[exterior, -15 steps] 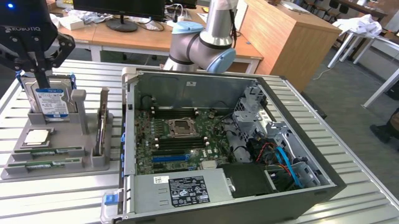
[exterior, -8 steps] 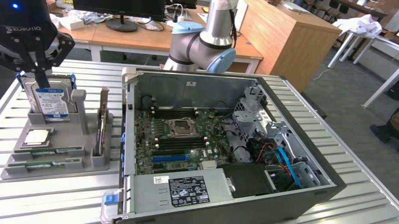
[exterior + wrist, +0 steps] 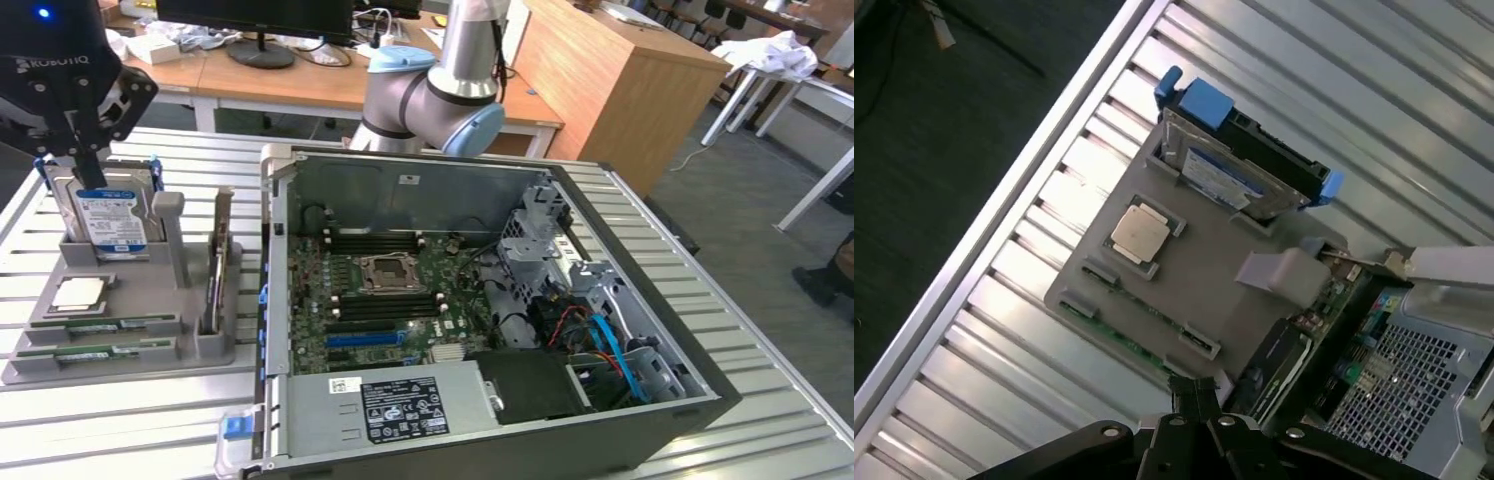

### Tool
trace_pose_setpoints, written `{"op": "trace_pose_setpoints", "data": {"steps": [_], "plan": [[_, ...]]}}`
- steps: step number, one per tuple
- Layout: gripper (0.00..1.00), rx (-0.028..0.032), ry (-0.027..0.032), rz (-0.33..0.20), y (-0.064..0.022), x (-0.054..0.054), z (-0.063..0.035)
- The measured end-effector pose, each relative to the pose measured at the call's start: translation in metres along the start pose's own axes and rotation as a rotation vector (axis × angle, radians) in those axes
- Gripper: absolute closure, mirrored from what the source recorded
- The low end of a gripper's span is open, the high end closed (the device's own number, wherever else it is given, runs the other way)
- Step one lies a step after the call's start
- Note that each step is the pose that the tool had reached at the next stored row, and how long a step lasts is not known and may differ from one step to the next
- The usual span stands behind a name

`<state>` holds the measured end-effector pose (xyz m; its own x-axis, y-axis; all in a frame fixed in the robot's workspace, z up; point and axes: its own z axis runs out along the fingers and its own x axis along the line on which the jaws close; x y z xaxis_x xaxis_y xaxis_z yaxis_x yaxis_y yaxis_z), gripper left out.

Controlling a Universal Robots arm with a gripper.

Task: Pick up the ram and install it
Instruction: 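Pick up the ram and move it above insertion slot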

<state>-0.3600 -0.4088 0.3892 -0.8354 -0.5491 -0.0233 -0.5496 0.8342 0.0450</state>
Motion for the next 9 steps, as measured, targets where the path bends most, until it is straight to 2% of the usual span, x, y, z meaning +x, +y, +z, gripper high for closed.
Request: {"op": "trace_pose_setpoints", "data": {"steps": [9], "plan": [[0.90, -0.0038, 0.0074, -0.163, 0.0000, 0.0000, 0.0002]]}}
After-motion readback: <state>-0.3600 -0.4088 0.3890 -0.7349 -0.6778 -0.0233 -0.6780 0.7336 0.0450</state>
